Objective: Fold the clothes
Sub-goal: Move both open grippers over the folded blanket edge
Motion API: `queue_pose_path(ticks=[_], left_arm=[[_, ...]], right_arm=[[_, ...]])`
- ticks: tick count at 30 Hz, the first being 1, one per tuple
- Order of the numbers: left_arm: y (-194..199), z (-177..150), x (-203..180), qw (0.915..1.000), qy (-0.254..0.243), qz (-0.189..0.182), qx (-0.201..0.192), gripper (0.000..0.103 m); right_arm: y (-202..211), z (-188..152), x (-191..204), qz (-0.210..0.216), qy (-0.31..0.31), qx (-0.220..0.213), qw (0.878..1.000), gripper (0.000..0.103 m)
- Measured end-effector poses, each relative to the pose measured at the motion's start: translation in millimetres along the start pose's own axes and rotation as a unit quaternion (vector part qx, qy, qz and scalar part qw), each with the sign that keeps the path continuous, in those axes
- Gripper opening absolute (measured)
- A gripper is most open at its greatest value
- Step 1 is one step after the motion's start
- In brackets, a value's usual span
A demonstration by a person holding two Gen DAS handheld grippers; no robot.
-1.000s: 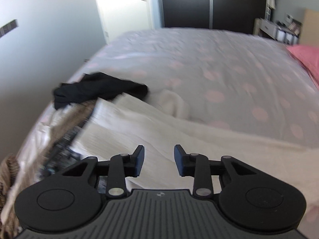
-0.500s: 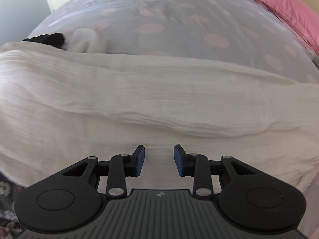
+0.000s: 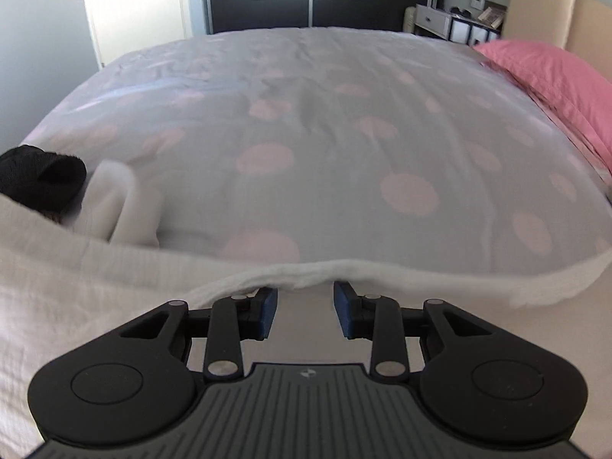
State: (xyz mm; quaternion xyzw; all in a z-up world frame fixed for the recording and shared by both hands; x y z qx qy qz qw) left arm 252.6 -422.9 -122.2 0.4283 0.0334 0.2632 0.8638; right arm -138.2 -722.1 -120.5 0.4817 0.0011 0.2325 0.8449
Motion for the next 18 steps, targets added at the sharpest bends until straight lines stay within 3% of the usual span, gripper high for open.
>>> queue_pose_path(ticks=[5, 8, 11, 18], left_arm=[[3.1, 24.2, 12.3, 0.9993, 0.028, 0.013, -0.022, 0.03], [17.0, 18.4, 10.3, 0.9998, -0.003, 0.003, -0.022, 0.03], [35.7, 0.4, 8.0, 0.9987, -0.049, 0.0, -0.015, 0.03], [86.1, -55.8, 10.7, 0.995, -0.099, 0.001, 0.018, 0.03]], right_arm=[[-2.9, 28.5, 3.7, -0.004, -0.024, -0.023, 0.999, 0.024], [8.8, 23.9, 2.8, 0.016, -0.03, -0.022, 0.999, 0.026], [21.9, 4.6, 4.4, 0.029, -0.016, -0.009, 0.999, 0.026], [62.9, -78.8, 35.7, 0.064, 0.036, 0.021, 0.997, 0.026]])
Point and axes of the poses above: each gripper's, at about its wrist camera, not at the fingertips, and y roughly against the way its jaws point, x to its left, z to its top, the point moved 6 cm from there along -y, roughly the way its jaws point, and after that the axes turned 15 degrees about -y, right-handed, at the moved point
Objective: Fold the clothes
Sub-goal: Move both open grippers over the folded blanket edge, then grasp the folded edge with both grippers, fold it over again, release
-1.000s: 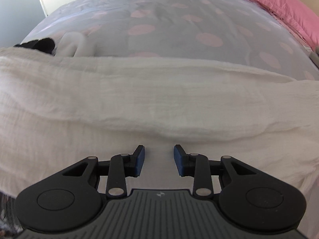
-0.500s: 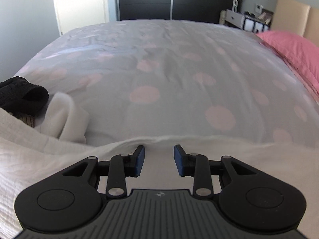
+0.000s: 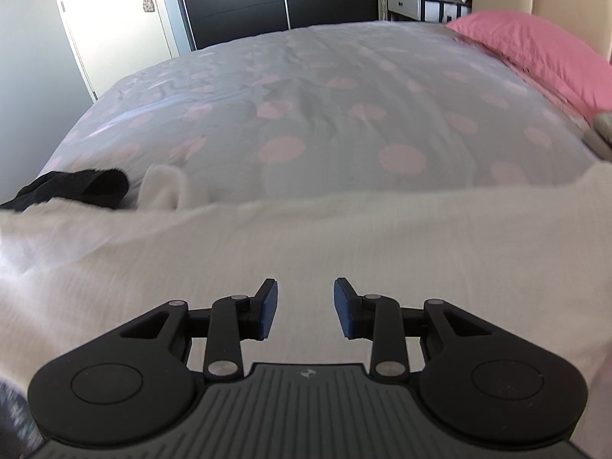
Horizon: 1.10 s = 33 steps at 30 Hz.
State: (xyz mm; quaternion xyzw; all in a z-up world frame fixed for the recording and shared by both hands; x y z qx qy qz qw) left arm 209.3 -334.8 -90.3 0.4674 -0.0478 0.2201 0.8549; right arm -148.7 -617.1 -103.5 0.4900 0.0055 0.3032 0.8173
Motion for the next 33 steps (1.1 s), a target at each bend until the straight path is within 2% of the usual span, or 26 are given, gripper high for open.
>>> queue_pose_path(ticks=[5, 7, 9, 10, 12, 13, 16, 21, 24, 28, 31, 32, 33], left_arm=[[24.2, -34.8, -28.4, 0.9987, -0.015, -0.048, 0.008, 0.03], [30.5, -45.7, -44.5, 0.9979, -0.029, -0.058, 0.007, 0.03], [35.0, -56.0, -58.2, 0.9967, -0.053, -0.06, 0.008, 0.032], [36.4, -60.8, -62.9, 0.9959, -0.067, -0.059, 0.008, 0.037], [38.5, -70.6, -67.7, 0.9944, -0.095, -0.045, 0.007, 0.044], [39.1, -75.7, -68.4, 0.9936, -0.107, -0.036, 0.008, 0.045], [34.3, -90.0, -64.7, 0.992, -0.123, -0.017, 0.019, 0.046], [15.1, -104.4, -51.2, 0.9921, -0.118, 0.009, 0.04, 0.049], [7.7, -104.7, -52.2, 0.9899, -0.136, 0.026, 0.031, 0.049], [0.5, -95.4, -60.4, 0.9868, -0.159, 0.025, 0.019, 0.049], [-9.9, -89.7, -68.8, 0.983, -0.18, 0.028, 0.024, 0.05], [-12.5, -88.4, -70.6, 0.9819, -0.185, 0.033, 0.024, 0.05], [-14.4, -87.1, -71.5, 0.9811, -0.188, 0.039, 0.022, 0.049]], right_arm=[[20.6, -57.9, 41.8, 0.026, 0.042, 0.009, 0.999, 0.028], [24.6, -76.2, 57.4, 0.031, 0.061, 0.006, 0.998, 0.033], [25.8, -92.6, 73.6, 0.027, 0.093, -0.002, 0.995, 0.034], [25.0, -99.1, 80.2, 0.022, 0.11, -0.006, 0.994, 0.034], [21.4, -108.7, 89.8, 0.0, 0.146, -0.017, 0.989, 0.035], [19.6, -113.4, 94.6, -0.01, 0.164, -0.022, 0.986, 0.037], [9.9, -116.8, 101.0, -0.035, 0.205, -0.034, 0.977, 0.043], [-14.7, -116.4, 107.7, -0.07, 0.273, -0.03, 0.959, 0.048], [-19.7, -115.9, 112.8, -0.076, 0.292, -0.045, 0.952, 0.045], [-16.8, -118.2, 118.0, -0.063, 0.297, -0.047, 0.952, 0.045], [-17.9, -119.6, 119.8, -0.063, 0.308, -0.048, 0.948, 0.044], [-18.3, -120.1, 120.3, -0.063, 0.311, -0.048, 0.947, 0.042], [-18.9, -119.7, 119.8, -0.062, 0.307, -0.047, 0.949, 0.033]])
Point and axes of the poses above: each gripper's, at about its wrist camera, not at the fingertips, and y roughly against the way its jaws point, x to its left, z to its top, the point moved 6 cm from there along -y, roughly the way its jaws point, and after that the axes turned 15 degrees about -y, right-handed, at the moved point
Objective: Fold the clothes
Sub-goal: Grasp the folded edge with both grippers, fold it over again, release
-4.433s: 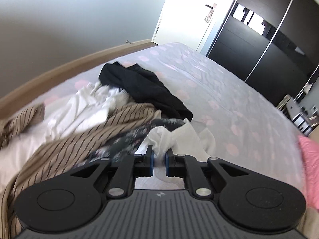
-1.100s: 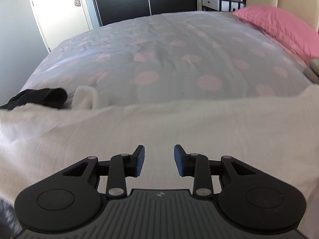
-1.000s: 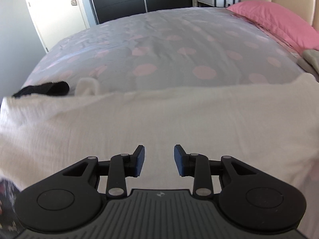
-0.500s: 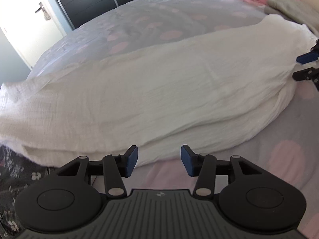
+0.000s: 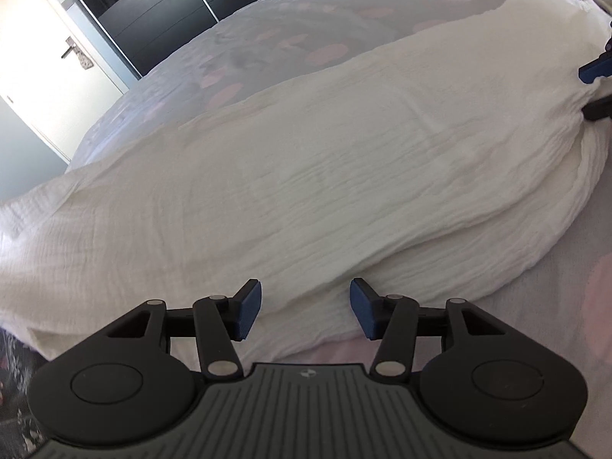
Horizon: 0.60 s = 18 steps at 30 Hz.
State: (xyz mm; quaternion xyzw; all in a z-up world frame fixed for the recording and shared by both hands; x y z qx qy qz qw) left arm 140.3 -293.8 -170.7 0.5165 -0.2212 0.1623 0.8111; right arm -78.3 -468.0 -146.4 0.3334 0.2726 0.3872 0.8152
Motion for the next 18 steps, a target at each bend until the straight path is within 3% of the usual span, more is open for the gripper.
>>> queue_pose_path(ticks=[2, 3, 4, 12, 15, 18], left_arm=[[-1.6, 3.0, 1.1, 1.0, 0.003, 0.004, -0.001, 0.034], [-0.1, 4.5, 2.7, 1.0, 0.009, 0.002, -0.003, 0.01], [3.6, 5.4, 4.8, 0.9999, 0.012, 0.001, -0.006, 0.003], [48.1, 5.6, 20.2, 0.9996, 0.001, -0.011, -0.024, 0.0], [55.8, -1.7, 12.2, 0.9994, -0.017, -0.025, -0.017, 0.0], [45.0, -7.5, -2.0, 0.9993, -0.032, -0.019, -0.009, 0.0]], right_arm=[[-0.6, -0.4, -0.3, -0.002, -0.006, 0.006, 1.0, 0.02], [1.1, -0.6, -0.6, -0.003, -0.008, 0.005, 1.0, 0.013], [3.1, 0.0, -1.9, -0.001, -0.011, 0.005, 1.0, 0.009], [46.2, 8.8, -16.1, 0.035, -0.049, -0.01, 0.998, 0.002], [62.2, 1.9, -18.0, 0.061, -0.064, 0.009, 0.996, 0.002], [62.1, -14.5, -15.3, 0.06, -0.058, 0.029, 0.996, 0.002]])
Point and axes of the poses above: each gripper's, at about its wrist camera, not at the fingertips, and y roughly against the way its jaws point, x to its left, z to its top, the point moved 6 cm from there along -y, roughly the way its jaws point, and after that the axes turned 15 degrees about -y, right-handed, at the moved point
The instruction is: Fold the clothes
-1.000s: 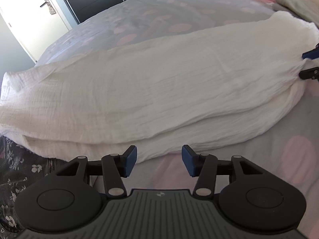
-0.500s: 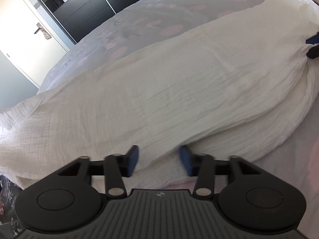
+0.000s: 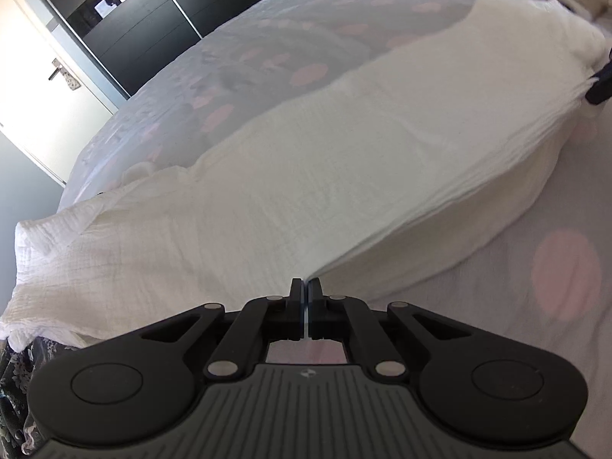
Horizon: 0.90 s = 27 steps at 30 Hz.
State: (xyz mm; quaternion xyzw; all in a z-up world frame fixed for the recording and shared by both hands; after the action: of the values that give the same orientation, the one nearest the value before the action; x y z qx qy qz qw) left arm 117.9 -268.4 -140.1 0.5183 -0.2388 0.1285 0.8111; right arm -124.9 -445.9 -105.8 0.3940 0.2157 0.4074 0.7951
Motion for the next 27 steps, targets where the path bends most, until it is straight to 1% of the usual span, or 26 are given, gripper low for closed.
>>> queue_pose_path(ticks=[2, 5, 6, 8, 10, 11, 12, 13, 15, 16, 20, 23, 25, 27], left_arm=[[-10.6, -2.5, -7.2, 1.0, -0.003, -0.001, 0.009, 0.0], [-23.6, -7.2, -11.9, 0.9997, -0.01, 0.002, 0.023, 0.001], [-25.6, -9.4, -11.9, 0.9996, -0.006, -0.003, 0.027, 0.006], [-24.3, -15.0, -9.7, 0.9995, -0.001, -0.008, 0.032, 0.011], [-19.1, -20.0, -4.0, 0.9993, 0.0, -0.006, 0.036, 0.022], [-15.0, -22.4, -0.4, 0.9993, 0.003, -0.003, 0.036, 0.025], [-8.8, -24.9, 3.7, 0.9994, 0.008, 0.0, 0.034, 0.031], [-2.2, -27.2, 9.1, 0.9994, 0.015, 0.004, 0.031, 0.037], [7.3, -32.2, 26.3, 0.9985, 0.039, 0.022, 0.032, 0.039], [12.4, -35.2, 36.5, 0.9974, 0.053, 0.036, 0.033, 0.039], [31.4, -52.4, 83.9, 0.9881, 0.116, 0.094, 0.04, 0.038], [36.3, -69.4, 113.1, 0.9795, 0.163, 0.113, 0.035, 0.038], [31.3, -81.3, 129.0, 0.9716, 0.199, 0.122, 0.041, 0.038], [26.2, -95.2, 142.4, 0.9612, 0.224, 0.148, 0.063, 0.038]], right_arm=[[-9.6, -10.0, 1.5, -0.008, 0.007, -0.001, 1.0, 0.002], [-29.0, -20.6, 3.6, -0.002, -0.012, 0.016, 1.0, 0.002], [-34.7, -23.7, 4.2, -0.001, -0.018, 0.02, 1.0, 0.002], [-36.9, -26.1, 5.8, -0.001, -0.017, 0.021, 1.0, 0.003], [-36.6, -26.9, 5.5, -0.002, -0.019, 0.021, 1.0, 0.008], [-33.5, -26.5, 4.5, 0.002, -0.022, 0.017, 1.0, 0.01], [-29.7, -25.2, 2.0, 0.007, -0.026, 0.012, 1.0, 0.018], [-25.4, -24.7, -0.3, 0.01, -0.03, 0.008, 0.999, 0.029], [-17.3, -23.1, -7.3, 0.008, -0.039, 0.0, 0.999, 0.034], [-13.6, -23.0, -11.6, 0.007, -0.046, -0.002, 0.999, 0.034], [-0.1, -27.1, -30.2, 0.005, -0.073, 0.0, 0.997, 0.034], [8.7, -30.2, -41.8, -0.004, -0.084, 0.004, 0.996, 0.035], [12.9, -30.5, -49.7, -0.007, -0.101, 0.005, 0.995, 0.035], [15.9, -30.2, -56.2, -0.008, -0.117, 0.004, 0.993, 0.035]])
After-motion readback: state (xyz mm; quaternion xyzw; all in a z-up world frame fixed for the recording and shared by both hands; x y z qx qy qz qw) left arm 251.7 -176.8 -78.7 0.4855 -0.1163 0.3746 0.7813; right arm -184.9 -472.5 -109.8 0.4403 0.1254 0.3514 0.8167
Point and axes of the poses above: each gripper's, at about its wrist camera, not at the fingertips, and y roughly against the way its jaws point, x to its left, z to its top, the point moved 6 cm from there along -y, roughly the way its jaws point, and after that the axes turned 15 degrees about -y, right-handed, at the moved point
